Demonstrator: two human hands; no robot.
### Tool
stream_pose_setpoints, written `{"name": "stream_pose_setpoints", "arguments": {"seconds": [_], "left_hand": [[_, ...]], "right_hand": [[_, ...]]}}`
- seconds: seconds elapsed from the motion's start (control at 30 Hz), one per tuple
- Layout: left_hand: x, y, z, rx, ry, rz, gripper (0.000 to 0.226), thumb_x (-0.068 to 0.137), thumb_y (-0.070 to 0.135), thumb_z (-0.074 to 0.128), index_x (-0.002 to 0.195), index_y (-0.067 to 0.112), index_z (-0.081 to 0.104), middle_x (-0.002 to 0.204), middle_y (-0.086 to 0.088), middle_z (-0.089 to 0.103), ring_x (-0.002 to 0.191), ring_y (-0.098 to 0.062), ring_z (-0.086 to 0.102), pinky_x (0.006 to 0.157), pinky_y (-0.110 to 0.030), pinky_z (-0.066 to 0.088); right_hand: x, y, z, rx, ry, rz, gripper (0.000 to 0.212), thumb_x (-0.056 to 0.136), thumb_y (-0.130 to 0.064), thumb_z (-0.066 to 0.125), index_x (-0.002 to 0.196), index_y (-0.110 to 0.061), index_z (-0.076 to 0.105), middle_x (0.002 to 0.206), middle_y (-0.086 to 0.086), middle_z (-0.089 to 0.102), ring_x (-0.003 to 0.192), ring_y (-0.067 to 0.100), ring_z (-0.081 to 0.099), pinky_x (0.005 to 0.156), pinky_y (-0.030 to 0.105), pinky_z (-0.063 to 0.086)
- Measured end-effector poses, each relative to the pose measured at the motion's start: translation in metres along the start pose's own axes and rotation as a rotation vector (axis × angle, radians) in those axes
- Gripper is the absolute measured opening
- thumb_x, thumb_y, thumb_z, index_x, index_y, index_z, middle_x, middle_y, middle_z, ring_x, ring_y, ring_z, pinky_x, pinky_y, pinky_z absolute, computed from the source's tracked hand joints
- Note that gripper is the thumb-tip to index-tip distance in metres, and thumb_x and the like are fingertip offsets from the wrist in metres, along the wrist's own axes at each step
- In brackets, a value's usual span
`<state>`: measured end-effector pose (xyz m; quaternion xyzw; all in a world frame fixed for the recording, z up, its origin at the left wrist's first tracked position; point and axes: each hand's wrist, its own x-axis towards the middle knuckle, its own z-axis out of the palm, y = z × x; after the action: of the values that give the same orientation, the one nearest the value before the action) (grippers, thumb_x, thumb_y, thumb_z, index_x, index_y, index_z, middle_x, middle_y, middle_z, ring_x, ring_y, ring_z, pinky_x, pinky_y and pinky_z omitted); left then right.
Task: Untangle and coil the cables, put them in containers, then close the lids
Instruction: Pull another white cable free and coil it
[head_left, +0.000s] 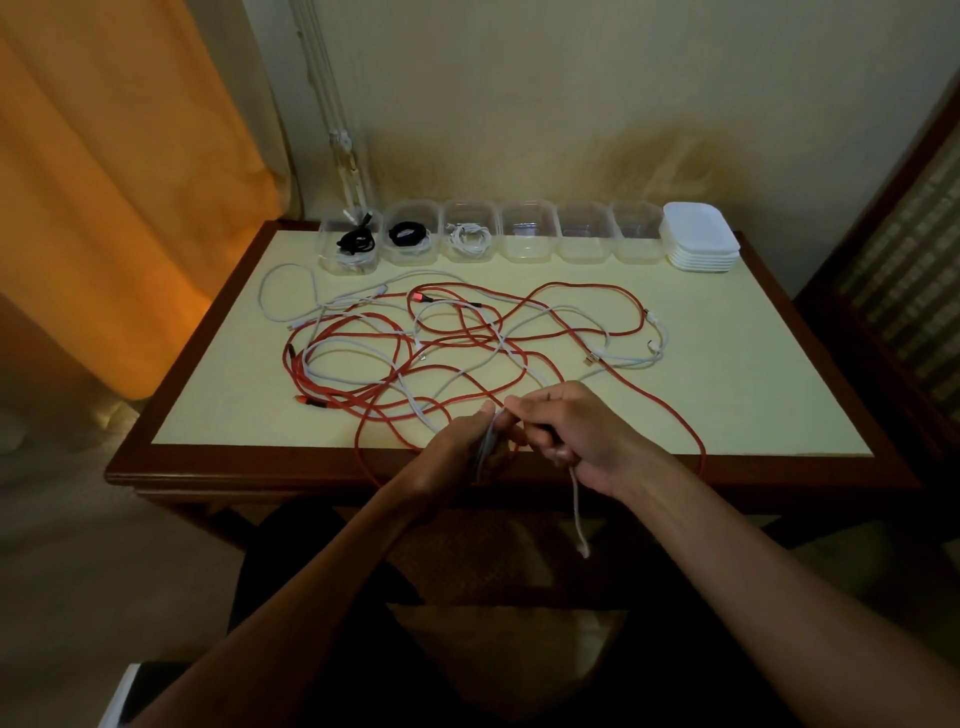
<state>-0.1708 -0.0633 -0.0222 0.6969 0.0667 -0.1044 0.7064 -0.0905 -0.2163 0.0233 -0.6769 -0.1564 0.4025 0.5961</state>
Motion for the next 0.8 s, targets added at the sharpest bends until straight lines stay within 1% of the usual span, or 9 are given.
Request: {"name": "stream_pose_setpoints", "arguments": {"seconds": [0.17,0.27,0.33,0.4,0.5,0.6,0.67,0.73,0.8], "left_hand": [[-0.007,0.009,-0.003,-0.095,-0.083,0.016,0.046,0.105,0.034,0.027,0.075,0.011,0.053,0.061,0.001,0.048,0.056,-0.011,0.043,0.054,-0.023,0.036],[-0.009,0.007,-0.011,-0.230,-0.095,-0.001,0.036,0.097,0.034,0.040,0.072,0.013,0.052,0.066,-0.002,0.054,0.064,-0.015,0.055,0.060,-0.026,0.044],[-0.011,0.005,-0.015,-0.303,-0.095,0.005,0.032,0.097,0.030,0.041,0.073,0.010,0.048,0.069,-0.006,0.054,0.069,-0.019,0.060,0.064,-0.027,0.050],[-0.016,0.005,-0.017,-0.336,-0.103,0.013,0.031,0.099,0.029,0.038,0.074,0.011,0.045,0.065,-0.003,0.047,0.061,-0.017,0.053,0.060,-0.025,0.047],[-0.022,0.002,-0.023,-0.361,-0.089,0.008,0.037,0.103,0.028,0.033,0.070,0.015,0.043,0.060,0.001,0.032,0.052,-0.013,0.030,0.052,-0.025,0.028],[-0.024,0.000,-0.030,-0.494,-0.020,-0.014,0.040,0.101,0.026,0.032,0.063,0.017,0.041,0.055,0.003,0.027,0.047,-0.011,0.021,0.048,-0.026,0.018],[-0.026,0.002,-0.034,-0.649,0.052,-0.012,0.041,0.098,0.027,0.034,0.059,0.018,0.040,0.050,0.005,0.027,0.044,-0.009,0.019,0.045,-0.024,0.015],[-0.026,0.004,-0.038,-0.806,0.137,0.002,0.042,0.099,0.028,0.034,0.059,0.018,0.041,0.048,0.006,0.028,0.041,-0.008,0.020,0.043,-0.023,0.017],[-0.025,0.006,-0.042,-0.948,0.223,0.028,0.042,0.102,0.031,0.032,0.065,0.016,0.044,0.052,0.004,0.030,0.044,-0.009,0.026,0.047,-0.023,0.023]], "right_hand": [[0.009,0.003,0.004,0.012,0.090,-0.020,0.028,0.097,-0.022,0.059,0.085,-0.002,0.074,0.054,0.004,0.043,0.039,0.008,0.033,0.041,0.018,0.026],[0.016,0.004,0.011,-0.008,0.057,-0.077,0.029,0.092,-0.030,0.066,0.083,-0.005,0.076,0.060,0.012,0.046,0.048,0.022,0.042,0.056,0.033,0.037],[0.019,0.003,0.016,-0.046,0.056,-0.118,0.028,0.091,-0.028,0.067,0.078,-0.005,0.075,0.057,0.011,0.046,0.048,0.024,0.042,0.055,0.036,0.035],[0.023,0.002,0.018,-0.091,0.073,-0.159,0.028,0.089,-0.025,0.071,0.070,-0.005,0.069,0.055,0.009,0.044,0.047,0.022,0.037,0.051,0.031,0.032],[0.031,0.004,0.020,-0.149,0.127,-0.186,0.031,0.082,-0.027,0.078,0.064,-0.009,0.060,0.053,0.004,0.044,0.047,0.015,0.035,0.045,0.024,0.032],[0.037,0.013,0.023,-0.119,0.105,-0.193,0.020,0.088,-0.024,0.071,0.076,-0.009,0.068,0.060,0.002,0.053,0.053,0.010,0.043,0.048,0.021,0.036],[0.038,0.021,0.026,-0.090,0.093,-0.201,0.016,0.094,-0.022,0.063,0.084,-0.015,0.074,0.074,0.010,0.062,0.060,0.014,0.049,0.052,0.023,0.040],[0.037,0.030,0.028,-0.140,0.082,-0.202,0.018,0.097,-0.023,0.059,0.090,-0.015,0.075,0.087,0.014,0.067,0.064,0.017,0.054,0.054,0.024,0.043],[0.034,0.038,0.033,-0.217,0.010,-0.167,0.021,0.098,-0.024,0.058,0.100,-0.010,0.073,0.082,0.014,0.068,0.060,0.018,0.056,0.051,0.024,0.044]]}}
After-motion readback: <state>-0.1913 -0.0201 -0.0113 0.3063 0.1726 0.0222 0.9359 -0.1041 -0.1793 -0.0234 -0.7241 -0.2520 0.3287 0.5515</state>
